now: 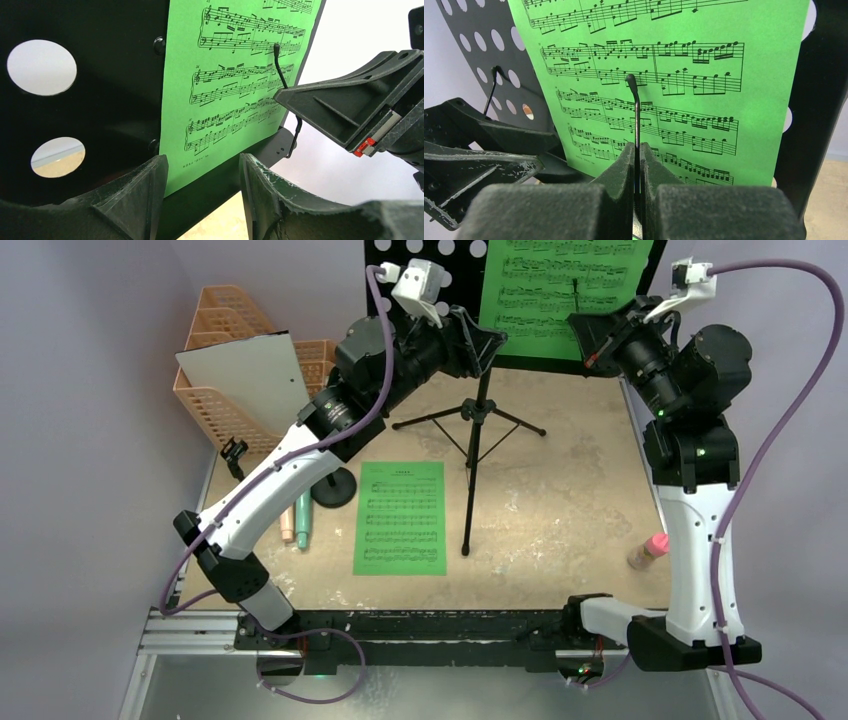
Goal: Pack up the instrument practice props
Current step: Pick up the sheet music from the music stand.
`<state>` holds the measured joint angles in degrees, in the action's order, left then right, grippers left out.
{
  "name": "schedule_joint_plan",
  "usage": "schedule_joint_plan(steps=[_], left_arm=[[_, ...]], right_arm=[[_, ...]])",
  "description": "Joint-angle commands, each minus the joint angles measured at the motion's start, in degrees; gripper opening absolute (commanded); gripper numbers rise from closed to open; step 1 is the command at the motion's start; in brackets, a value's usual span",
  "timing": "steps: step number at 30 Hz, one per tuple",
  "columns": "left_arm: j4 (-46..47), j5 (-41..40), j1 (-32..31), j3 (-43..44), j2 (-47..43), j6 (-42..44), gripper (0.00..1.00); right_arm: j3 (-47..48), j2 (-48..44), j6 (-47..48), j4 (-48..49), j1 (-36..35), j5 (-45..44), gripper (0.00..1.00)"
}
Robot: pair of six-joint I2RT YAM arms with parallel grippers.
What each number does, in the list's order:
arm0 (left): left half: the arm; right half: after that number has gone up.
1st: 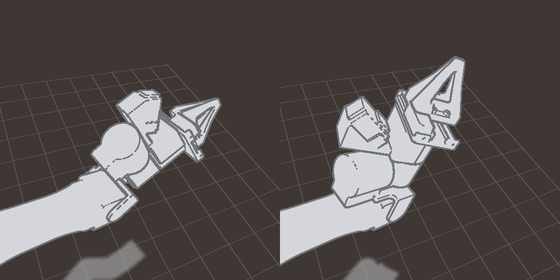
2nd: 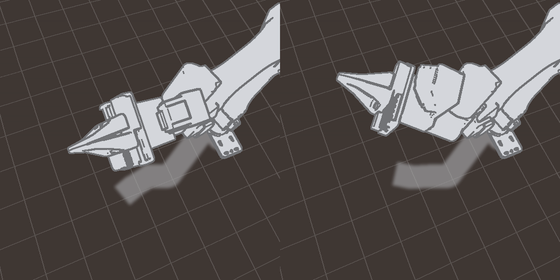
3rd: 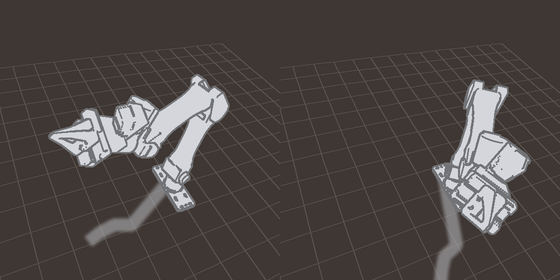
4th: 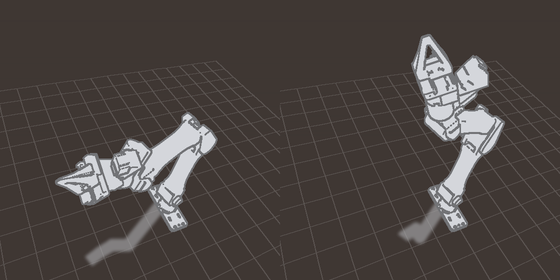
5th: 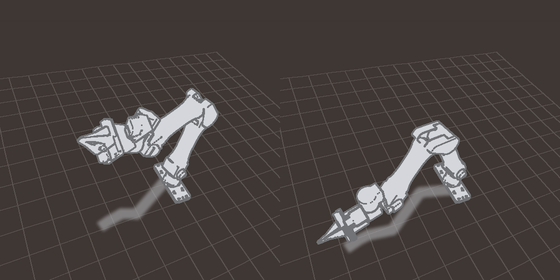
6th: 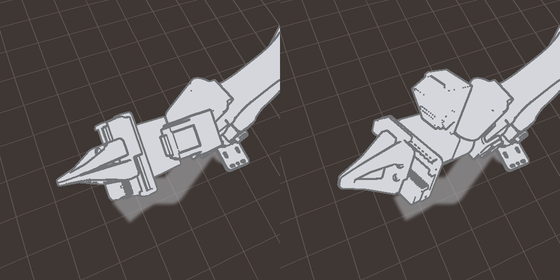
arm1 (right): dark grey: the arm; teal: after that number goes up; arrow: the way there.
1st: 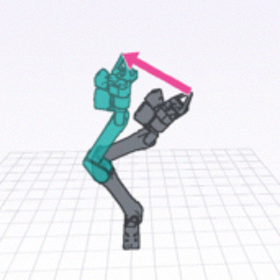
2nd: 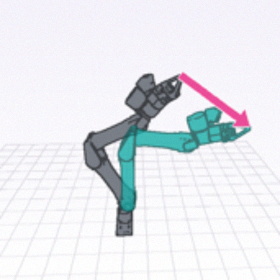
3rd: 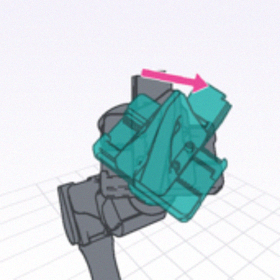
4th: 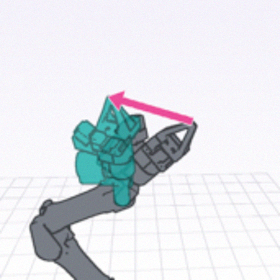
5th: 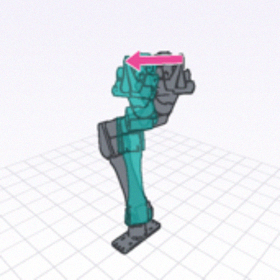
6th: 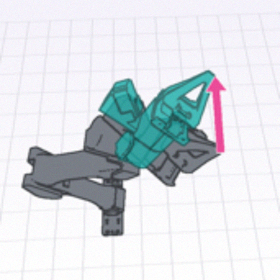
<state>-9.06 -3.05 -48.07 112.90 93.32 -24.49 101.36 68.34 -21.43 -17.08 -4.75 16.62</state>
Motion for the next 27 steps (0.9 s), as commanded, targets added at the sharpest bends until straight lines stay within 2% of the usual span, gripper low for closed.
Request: schedule_joint_plan(steps=[1,7,14,27], left_arm=[[1.8,-2.4,0.4,-0.7,-1.8,0.0,0.57],[1.9,-4.8,0.5,-2.3,-3.5,1.3,0.57],[3.3,-0.2,0.5,-3.1,-3.2,0.9,0.57],[-1.4,-6.7,0.5,-4.0,-3.9,0.9,0.57]], right_arm=[[-0.8,-1.4,0.2,3.4,0.3,2.6,0.01],[-3.1,-3.1,0.0,6.4,0.3,3.6,0.00],[-5.5,-4.5,0.2,7.2,0.3,2.0,0.00],[-7.5,-4.8,0.1,9.5,0.3,3.3,0.00]])
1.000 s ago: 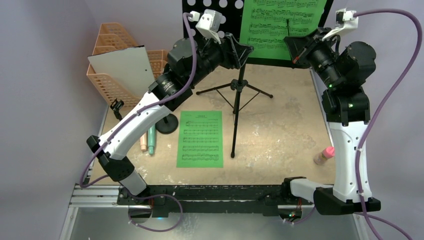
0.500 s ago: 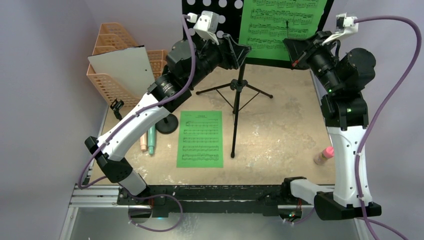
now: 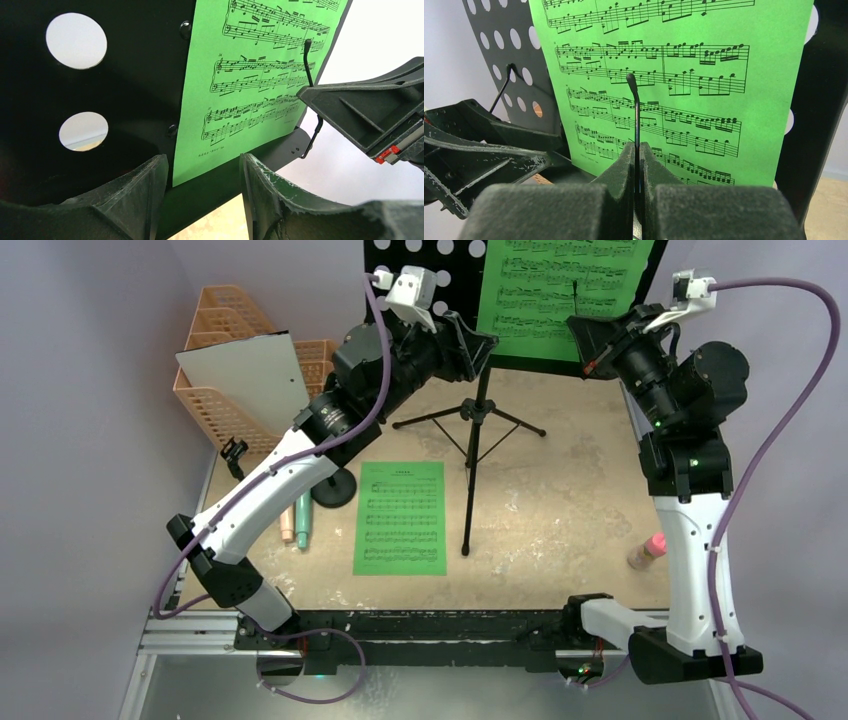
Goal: Pack up the instrument practice props
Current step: Pick up the sheet music from the music stand.
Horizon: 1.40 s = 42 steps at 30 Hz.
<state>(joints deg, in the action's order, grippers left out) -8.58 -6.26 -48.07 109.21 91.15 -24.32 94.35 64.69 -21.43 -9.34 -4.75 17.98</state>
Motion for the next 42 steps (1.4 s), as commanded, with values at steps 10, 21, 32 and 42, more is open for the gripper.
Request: schedule_joint_plan(steps=[10,21,32,42], left_arm=[[-2.7,0.6,0.5,0.4,0.2,-0.8,0.57],[-1.6,3.1,0.5,1.1,1.6,-2.3,0.57],[-2.7,-5.9,-0.5,2.2,1.7,2.4,0.57],[-5.8,-11.3,-2.1,8.1,4.9,6.1,0.58]], right_arm=[[-2.0,-0.3,0.0,2.5,0.3,1.2,0.00],[-3.8,1.0,-0.3,3.0,0.3,0.8,0.00],[-4.0,0.8,-0.4,3.5,0.2,1.4,0.00],[-3.6,1.2,-0.5,3.4,0.3,1.6,0.00]])
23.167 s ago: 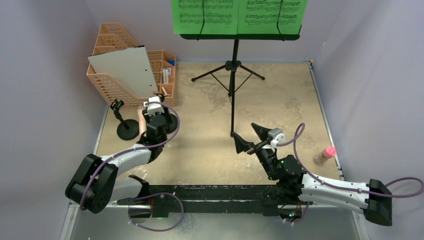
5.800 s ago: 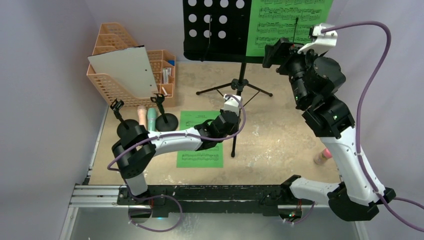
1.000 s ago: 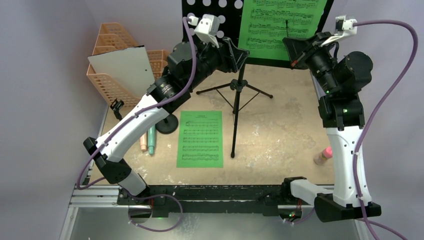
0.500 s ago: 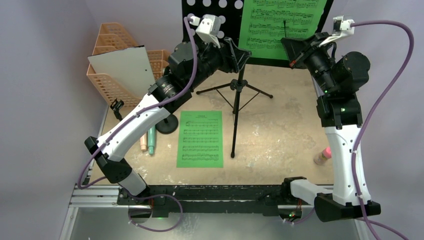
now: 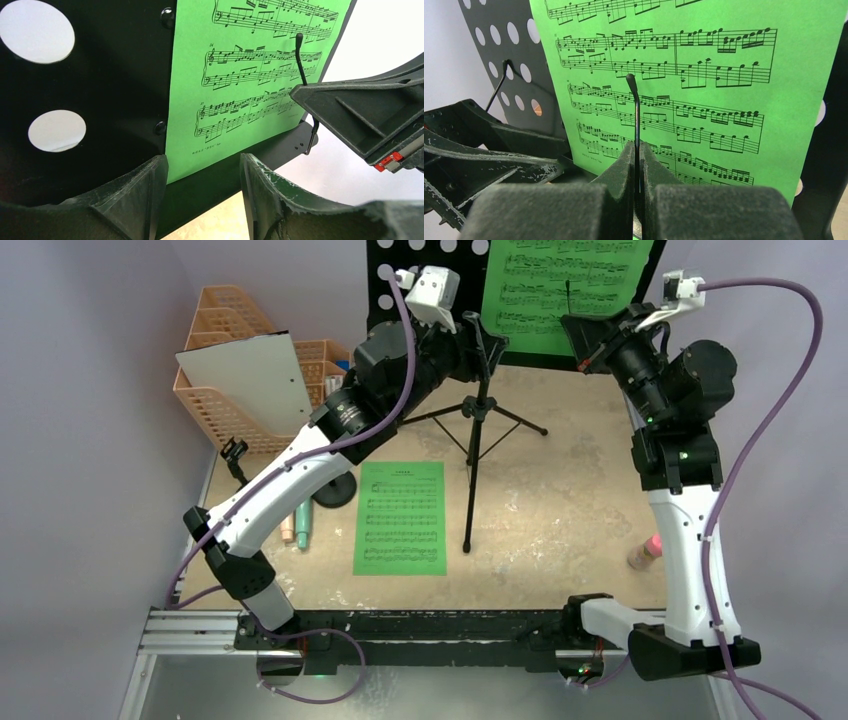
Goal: Pack up the instrument practice props
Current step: Pick up the sheet music from the music stand.
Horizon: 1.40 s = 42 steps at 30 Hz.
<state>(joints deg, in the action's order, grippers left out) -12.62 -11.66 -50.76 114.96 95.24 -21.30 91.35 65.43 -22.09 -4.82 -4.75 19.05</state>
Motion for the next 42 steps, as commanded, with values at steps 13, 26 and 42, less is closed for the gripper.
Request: schedule_joint_plan(steps=[13,26,42], left_arm=[[-0.4,-6.3,0.4,2.3,1.1,3.6,0.58],[0.2,-0.9,0.4,4.3,3.8,1.1,0.58],[4.4,-1.7,0.3,-1.3,-0.6,1.8,0.58]], right_arm=[[-1.1,0.8,0.1,-0.2,0.3,1.1,0.00],[-2.3,1.4,-0.9,0.8,0.3,2.7,0.00],[-1.3,1.4,-0.8,-0.4,0.2,2.2,0.15]])
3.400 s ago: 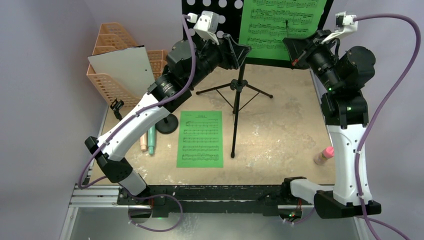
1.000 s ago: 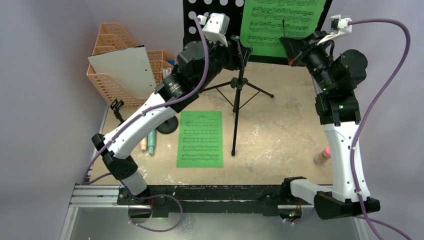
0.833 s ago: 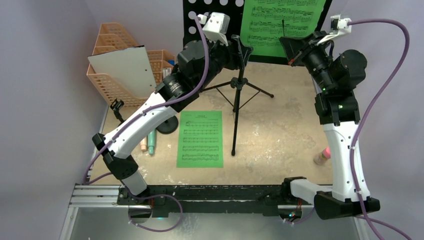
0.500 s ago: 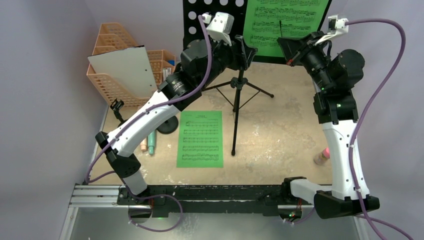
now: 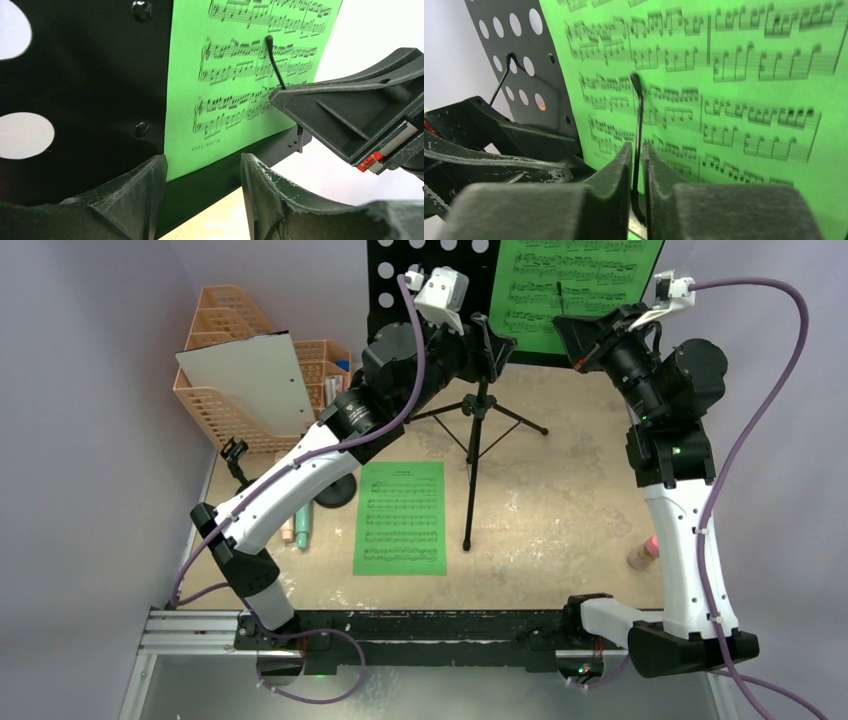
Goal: Pack up the instrument practice props
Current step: Pick up the sheet music from the music stand.
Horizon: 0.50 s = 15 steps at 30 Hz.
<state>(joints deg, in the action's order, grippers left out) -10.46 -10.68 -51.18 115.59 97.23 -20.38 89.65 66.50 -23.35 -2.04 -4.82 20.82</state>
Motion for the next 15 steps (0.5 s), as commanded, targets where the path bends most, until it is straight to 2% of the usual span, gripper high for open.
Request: schedule_joint_plan(steps=[1,4,8,15], left_arm=[[2.3,-2.6,0.8,-2.1,-3.1,1.0,0.58],[2.9,-1.3,0.8,-2.9,-4.5,1.0,0.59],[4.0,0.7,0.6,-4.5,-6.3,0.3,0.59],[6.1,3.3,0.4,-6.3,-8.0,-0.1,0.59]], right_arm=[[0.7,0.1,0.5,-3.6,0.3,-0.1,0.21],[1.9,-0.9,1.4,-5.6,0.3,-1.9,0.34],[4.6,-2.0,2.7,-9.3,0.3,-3.6,0.46],[9.8,-3.6,4.1,-16.5,0.3,-7.8,0.55]])
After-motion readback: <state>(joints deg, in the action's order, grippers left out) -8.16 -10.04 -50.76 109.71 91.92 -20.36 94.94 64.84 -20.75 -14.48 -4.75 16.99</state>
